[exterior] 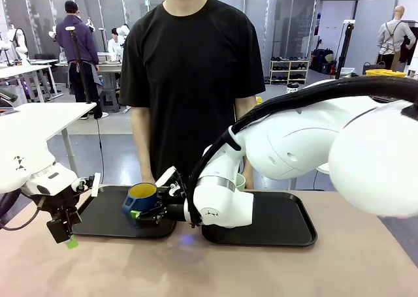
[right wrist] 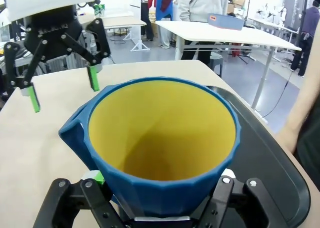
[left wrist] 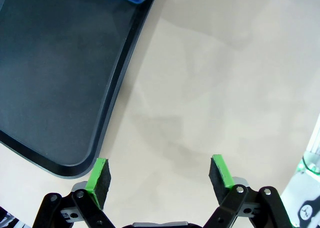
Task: Sort and store the cups by type.
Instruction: Pick up the Handle plastic cup and place it into the empty Flat Tray.
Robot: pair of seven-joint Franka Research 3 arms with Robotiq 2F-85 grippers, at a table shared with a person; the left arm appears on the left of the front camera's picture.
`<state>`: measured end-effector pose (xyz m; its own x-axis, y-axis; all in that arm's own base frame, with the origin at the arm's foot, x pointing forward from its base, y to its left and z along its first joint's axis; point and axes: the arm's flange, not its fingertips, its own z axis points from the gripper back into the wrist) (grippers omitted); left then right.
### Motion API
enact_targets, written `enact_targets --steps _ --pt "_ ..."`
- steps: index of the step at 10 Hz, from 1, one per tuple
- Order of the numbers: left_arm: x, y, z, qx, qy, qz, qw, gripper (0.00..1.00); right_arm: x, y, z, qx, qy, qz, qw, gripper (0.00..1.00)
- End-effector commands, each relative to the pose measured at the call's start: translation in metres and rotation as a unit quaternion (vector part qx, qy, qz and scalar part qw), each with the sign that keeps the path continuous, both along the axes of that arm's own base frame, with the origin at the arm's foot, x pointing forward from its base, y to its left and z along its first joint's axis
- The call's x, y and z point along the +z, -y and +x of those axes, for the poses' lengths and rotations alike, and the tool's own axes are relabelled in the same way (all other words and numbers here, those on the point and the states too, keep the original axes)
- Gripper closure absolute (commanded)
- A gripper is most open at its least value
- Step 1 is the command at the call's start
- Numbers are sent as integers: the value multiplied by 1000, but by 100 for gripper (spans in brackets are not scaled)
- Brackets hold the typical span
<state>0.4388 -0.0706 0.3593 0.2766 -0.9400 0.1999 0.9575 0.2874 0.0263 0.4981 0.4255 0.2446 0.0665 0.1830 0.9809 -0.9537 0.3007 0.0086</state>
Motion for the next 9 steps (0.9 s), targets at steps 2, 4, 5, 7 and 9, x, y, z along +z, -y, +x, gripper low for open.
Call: enact_targets --steps 2,4,5,7,9 --pt "0 -3 0 -8 4 -7 1000 0 -23 -11 -8 -25 19 -3 999 26" --pt "0 -3 0 -8 4 -7 1000 0 -28 -11 -5 -31 11 -6 999 26" --pt "0 -3 0 -8 4 -7 1000 0 -30 -11 -6 -32 8 -4 999 26" --pt "0 -3 0 -8 4 -7 1000 0 -33 -11 -6 -34 0 -4 999 26" --pt "0 -3 0 -8 4 -7 1000 0 -37 -10 -6 -40 -3 -6 999 26"
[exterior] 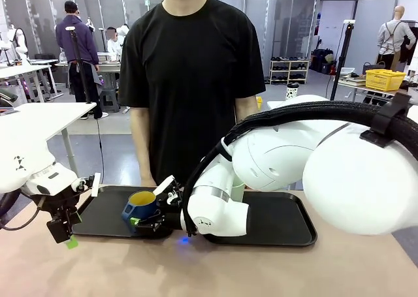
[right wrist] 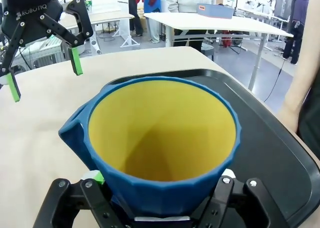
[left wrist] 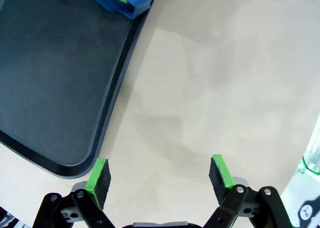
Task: Sort and store the cups by type.
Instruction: Pick up the Handle plastic cup and place it into the empty Flat Tray.
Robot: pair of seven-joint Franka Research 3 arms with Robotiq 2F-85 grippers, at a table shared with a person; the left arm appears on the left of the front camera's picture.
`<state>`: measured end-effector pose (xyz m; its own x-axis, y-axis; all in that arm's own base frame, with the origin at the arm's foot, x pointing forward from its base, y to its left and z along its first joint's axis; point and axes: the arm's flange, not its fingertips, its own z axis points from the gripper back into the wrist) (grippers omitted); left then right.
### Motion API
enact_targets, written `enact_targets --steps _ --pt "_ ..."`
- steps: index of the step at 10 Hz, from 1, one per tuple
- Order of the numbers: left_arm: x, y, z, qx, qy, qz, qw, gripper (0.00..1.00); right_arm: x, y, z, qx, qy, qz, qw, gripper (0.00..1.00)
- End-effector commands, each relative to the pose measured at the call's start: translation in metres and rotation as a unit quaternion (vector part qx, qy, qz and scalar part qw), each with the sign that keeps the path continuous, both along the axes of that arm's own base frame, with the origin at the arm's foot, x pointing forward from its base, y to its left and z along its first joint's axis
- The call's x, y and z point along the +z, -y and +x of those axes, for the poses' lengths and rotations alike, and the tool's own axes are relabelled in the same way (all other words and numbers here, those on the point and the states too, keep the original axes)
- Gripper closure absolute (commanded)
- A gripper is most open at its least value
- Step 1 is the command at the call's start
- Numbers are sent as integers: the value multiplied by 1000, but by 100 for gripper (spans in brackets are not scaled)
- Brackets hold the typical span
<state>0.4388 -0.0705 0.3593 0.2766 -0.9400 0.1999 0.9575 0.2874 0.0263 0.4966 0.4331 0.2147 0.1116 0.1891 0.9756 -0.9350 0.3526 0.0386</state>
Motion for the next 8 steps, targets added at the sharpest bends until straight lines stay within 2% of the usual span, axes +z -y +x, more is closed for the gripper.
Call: enact_targets --steps 1,3,8 --pt "0 -3 0 -8 4 -7 1000 0 -7 -1 -6 -13 18 0 1000 18" --pt "0 -3 0 -8 4 -7 1000 0 -5 0 -9 -15 24 2 1000 0" --pt "0 -3 0 -8 4 -7 1000 0 3 5 -14 -30 24 -2 999 0"
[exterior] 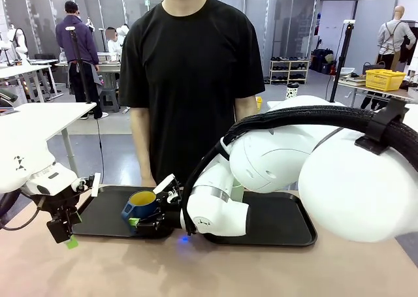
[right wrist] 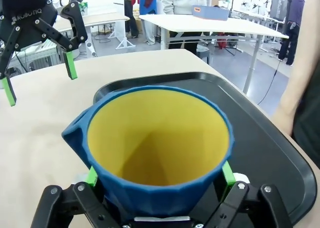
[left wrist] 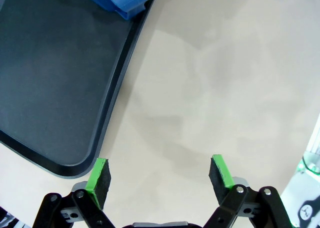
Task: Sort and store the cups by type.
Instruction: Pick up the Handle plastic cup and place it into the empty Flat Tray.
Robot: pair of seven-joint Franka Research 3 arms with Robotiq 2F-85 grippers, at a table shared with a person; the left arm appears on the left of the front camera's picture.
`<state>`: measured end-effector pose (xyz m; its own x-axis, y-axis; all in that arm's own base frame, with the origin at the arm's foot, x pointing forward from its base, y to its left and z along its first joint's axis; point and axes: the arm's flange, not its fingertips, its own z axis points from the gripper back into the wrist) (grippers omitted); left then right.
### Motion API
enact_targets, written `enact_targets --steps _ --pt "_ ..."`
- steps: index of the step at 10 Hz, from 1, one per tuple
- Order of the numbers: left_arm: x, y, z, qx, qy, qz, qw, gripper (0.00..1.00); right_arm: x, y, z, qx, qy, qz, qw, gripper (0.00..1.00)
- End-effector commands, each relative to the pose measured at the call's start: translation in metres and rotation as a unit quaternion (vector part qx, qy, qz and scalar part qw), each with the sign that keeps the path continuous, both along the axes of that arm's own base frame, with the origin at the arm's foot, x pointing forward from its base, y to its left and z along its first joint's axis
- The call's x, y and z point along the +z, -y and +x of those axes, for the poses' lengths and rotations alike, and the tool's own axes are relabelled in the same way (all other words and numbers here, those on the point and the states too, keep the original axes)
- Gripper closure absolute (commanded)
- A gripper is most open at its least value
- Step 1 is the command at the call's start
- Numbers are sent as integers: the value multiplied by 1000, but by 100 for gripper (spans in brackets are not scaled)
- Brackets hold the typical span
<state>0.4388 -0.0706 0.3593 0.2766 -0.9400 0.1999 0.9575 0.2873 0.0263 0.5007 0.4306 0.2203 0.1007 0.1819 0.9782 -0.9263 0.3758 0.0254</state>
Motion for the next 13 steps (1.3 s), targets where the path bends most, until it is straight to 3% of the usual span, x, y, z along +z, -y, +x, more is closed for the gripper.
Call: enact_targets --steps 1,13 --pt "0 -3 0 -8 4 -7 1000 0 -2 5 -22 -23 16 -8 1000 0" --pt "0 -3 0 -8 4 -7 1000 0 10 21 -47 -7 7 -19 1000 0"
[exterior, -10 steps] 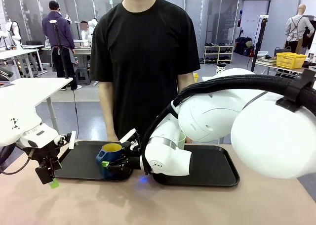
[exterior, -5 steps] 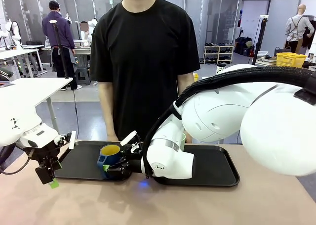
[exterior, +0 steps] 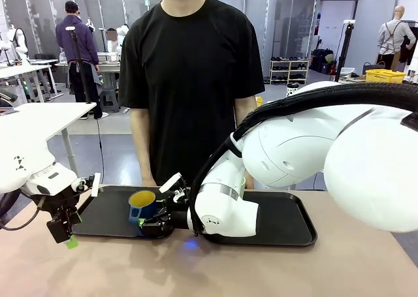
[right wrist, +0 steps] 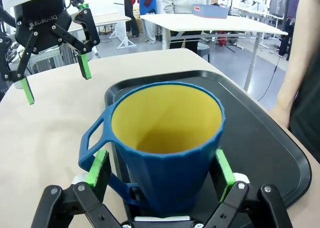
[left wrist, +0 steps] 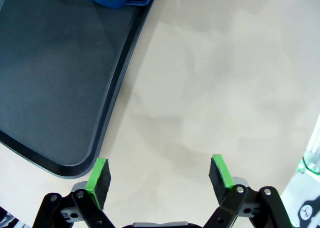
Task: Sort and store the cups by type.
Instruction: Pick up the Handle plastic cup and place it into the empty Flat Tray.
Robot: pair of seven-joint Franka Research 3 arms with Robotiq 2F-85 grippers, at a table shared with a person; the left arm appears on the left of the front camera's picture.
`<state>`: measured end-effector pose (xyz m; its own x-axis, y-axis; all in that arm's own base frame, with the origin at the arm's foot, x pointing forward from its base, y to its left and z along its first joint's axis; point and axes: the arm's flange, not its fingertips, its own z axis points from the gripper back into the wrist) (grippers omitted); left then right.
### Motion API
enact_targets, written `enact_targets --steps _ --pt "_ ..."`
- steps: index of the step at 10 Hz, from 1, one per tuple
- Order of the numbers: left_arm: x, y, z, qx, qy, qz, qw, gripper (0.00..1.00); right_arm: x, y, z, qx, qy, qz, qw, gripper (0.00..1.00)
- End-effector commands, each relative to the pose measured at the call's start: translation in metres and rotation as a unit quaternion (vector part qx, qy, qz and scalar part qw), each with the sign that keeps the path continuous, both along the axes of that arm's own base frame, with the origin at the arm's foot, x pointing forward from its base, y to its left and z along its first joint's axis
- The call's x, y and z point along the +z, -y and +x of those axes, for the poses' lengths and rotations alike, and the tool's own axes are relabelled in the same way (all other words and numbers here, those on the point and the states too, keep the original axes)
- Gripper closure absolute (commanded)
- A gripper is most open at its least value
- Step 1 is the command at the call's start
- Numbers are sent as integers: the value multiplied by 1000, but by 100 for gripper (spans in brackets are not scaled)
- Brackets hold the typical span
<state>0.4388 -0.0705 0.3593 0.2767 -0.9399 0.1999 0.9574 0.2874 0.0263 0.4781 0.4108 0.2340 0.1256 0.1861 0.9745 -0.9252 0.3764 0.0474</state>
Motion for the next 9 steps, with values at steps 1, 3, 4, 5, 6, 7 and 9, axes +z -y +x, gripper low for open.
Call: enact_targets --steps 1,3,4,5,6,7,9 --pt "0 -3 0 -8 4 -7 1000 0 -3 4 -25 -11 17 -21 1000 0" --pt "0 -3 0 -8 4 -7 1000 0 0 9 -28 -15 15 -27 999 0" --pt "0 -3 0 -8 4 -7 1000 0 2 13 -30 -20 15 -32 999 0" --pt "0 -3 0 -8 4 -7 1000 0 5 16 -33 -26 15 -38 999 0" --pt "0 -3 0 -8 4 -7 1000 0 7 20 -35 -30 16 -48 998 0" --pt "0 -3 0 -8 4 -7 1000 0 10 23 -37 -32 13 -60 998 0" --pt "0 -3 0 -8 4 -7 1000 0 19 31 -46 -44 2 -81 996 0"
